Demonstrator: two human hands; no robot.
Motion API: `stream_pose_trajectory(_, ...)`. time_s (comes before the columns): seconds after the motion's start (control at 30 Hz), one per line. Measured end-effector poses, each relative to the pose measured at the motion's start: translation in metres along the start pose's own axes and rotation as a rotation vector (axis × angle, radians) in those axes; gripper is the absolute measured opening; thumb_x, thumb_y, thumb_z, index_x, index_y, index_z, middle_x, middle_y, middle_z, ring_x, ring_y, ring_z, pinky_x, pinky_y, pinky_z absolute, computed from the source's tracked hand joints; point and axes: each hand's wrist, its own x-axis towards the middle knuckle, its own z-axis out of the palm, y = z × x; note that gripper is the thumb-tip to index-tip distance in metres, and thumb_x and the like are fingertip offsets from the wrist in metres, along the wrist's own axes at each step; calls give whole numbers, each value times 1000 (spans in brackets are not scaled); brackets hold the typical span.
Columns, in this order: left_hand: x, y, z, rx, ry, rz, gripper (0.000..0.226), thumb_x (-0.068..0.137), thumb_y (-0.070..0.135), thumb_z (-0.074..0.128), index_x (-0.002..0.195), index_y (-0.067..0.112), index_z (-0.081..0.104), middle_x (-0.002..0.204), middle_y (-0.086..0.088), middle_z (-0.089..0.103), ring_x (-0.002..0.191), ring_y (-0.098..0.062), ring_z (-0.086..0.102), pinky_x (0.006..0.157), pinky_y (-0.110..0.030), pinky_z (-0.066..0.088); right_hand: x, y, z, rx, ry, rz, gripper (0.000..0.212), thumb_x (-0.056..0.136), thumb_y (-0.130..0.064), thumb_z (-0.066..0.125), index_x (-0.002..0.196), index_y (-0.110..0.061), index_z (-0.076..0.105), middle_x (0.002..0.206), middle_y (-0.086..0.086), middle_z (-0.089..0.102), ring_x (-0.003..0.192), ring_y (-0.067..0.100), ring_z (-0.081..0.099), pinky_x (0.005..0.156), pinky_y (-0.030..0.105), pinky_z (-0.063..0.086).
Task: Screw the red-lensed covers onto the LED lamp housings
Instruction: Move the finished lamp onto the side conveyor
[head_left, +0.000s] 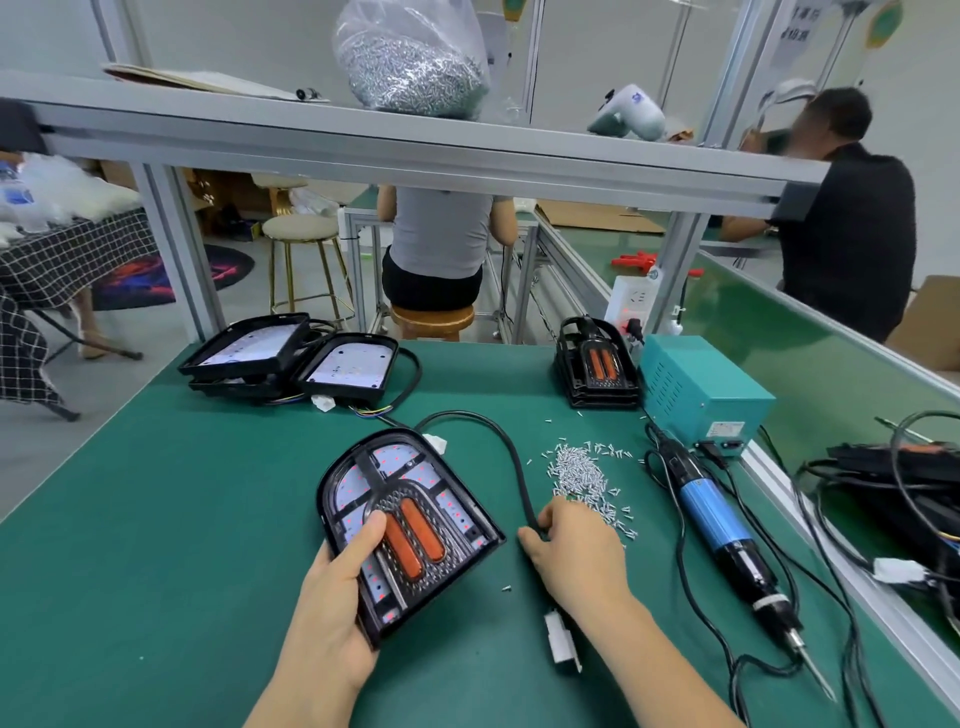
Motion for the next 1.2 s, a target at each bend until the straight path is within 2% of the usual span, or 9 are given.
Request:
stream_pose_trajectory(0.13, 2, -2, -2, 20, 4, 8, 33, 85, 13, 62, 119, 13, 62, 103, -14, 73, 76, -26, 73, 58, -44, 59, 10, -1, -2, 66, 1, -13, 11, 89, -21, 52, 88, -11, 57, 90, 8, 66, 88, 30, 59, 70, 32, 43)
stream_pose_trajectory(0.23, 1, -3, -2, 39, -20, 16, 39, 79, 15, 66, 117, 14, 61, 105, -15, 72, 80, -29, 73, 60, -45, 59, 10, 2, -7, 457, 33, -49, 8, 96, -16, 51, 88, -15, 49, 79, 6, 66, 76, 27, 59, 73, 35, 46)
stream_pose_trajectory(0.43, -2, -7, -2, 92, -92, 89, 44, 71, 14, 68, 114, 16, 62, 107, -16, 71, 86, -33, 71, 67, -51, 58, -6, -17, -23, 931, 8, -237, 14, 97, -7, 51, 90, -18, 46, 73, -8, 68, 67, 3, 62, 63, 17, 47)
stream_pose_trajectory(0.53, -5, -12, 1, 119, -126, 125, 44, 69, 12, 69, 113, 15, 63, 107, -17, 71, 89, -35, 70, 71, -53, 57, -16, -21, -23, 984, -91, -265, 12, 100, -7, 48, 93, -17, 46, 87, -15, 72, 84, 3, 65, 74, 19, 51)
stream_pose_trajectory(0.67, -6, -14, 8, 153, -133, 185, 46, 67, 13, 70, 112, 14, 63, 108, -16, 71, 90, -34, 69, 76, -54, 57, -26, -23, -18, 979, -64, -282, 12, 101, -9, 46, 98, -20, 50, 84, -10, 65, 79, 11, 58, 82, 38, 48)
stream_pose_trajectory(0.8, -6, -12, 18, 181, -143, 237, 44, 64, 16, 73, 107, 16, 65, 105, -15, 71, 91, -34, 69, 80, -51, 56, -36, -25, -12, 948, 1, -354, 30, 101, -7, 46, 118, -31, 53, 106, -34, 64, 107, -10, 58, 91, 9, 42)
stream_pose_trajectory(0.87, -7, -12, 23, 202, -169, 261, 46, 61, 19, 75, 106, 18, 66, 105, -14, 72, 90, -32, 70, 79, -48, 58, -37, -24, -13, 963, 15, -356, 34, 101, -12, 50, 127, -33, 53, 114, -36, 62, 114, -11, 54, 95, 8, 39)
stream_pose_trajectory(1.07, -6, -7, 34, 146, -283, 198, 45, 73, 45, 64, 107, 16, 70, 110, -16, 70, 95, -29, 69, 74, -39, 59, -37, -23, -33, 1023, -79, -414, 25, 99, -30, 50, 114, -42, 65, 102, -13, 73, 88, 4, 67, 71, 12, 49)
stream_pose_trajectory(1.2, 20, 14, 39, 288, -29, 455, 45, 91, 50, 51, 126, 23, 59, 134, 0, 55, 121, -16, 52, 106, -37, 36, -38, -14, -46, 1144, -83, -401, 21, 97, -29, 57, 113, -35, 69, 102, -7, 74, 87, 5, 67, 74, 20, 52)
